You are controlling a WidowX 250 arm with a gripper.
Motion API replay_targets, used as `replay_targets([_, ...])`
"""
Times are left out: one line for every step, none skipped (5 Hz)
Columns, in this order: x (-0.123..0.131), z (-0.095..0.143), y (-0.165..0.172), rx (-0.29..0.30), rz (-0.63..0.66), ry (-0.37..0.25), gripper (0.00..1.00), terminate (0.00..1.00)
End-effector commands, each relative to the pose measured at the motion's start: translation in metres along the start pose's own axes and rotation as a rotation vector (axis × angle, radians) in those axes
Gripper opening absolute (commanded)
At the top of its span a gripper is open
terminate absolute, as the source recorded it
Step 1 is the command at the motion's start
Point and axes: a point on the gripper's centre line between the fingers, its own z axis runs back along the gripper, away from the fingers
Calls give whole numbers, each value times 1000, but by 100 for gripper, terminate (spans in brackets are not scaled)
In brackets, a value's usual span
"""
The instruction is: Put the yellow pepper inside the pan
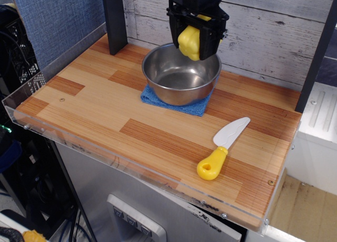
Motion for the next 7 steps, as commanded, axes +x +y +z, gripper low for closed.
replay_targets([-22,23,18,69,40,-55,0,0])
replay_targets([-30,18,21,74,46,-38,0,0])
replay_targets([-32,15,21,75,40,-25,0,0])
replay_targets([-36,15,21,67,35,-18,100,0])
replay_targets([-36,32,19,80,32,-44,100,0])
replay_targets([-38,53,17,86,45,-83,100,0])
replay_targets([-42,86,8,72,93,-146,100,0])
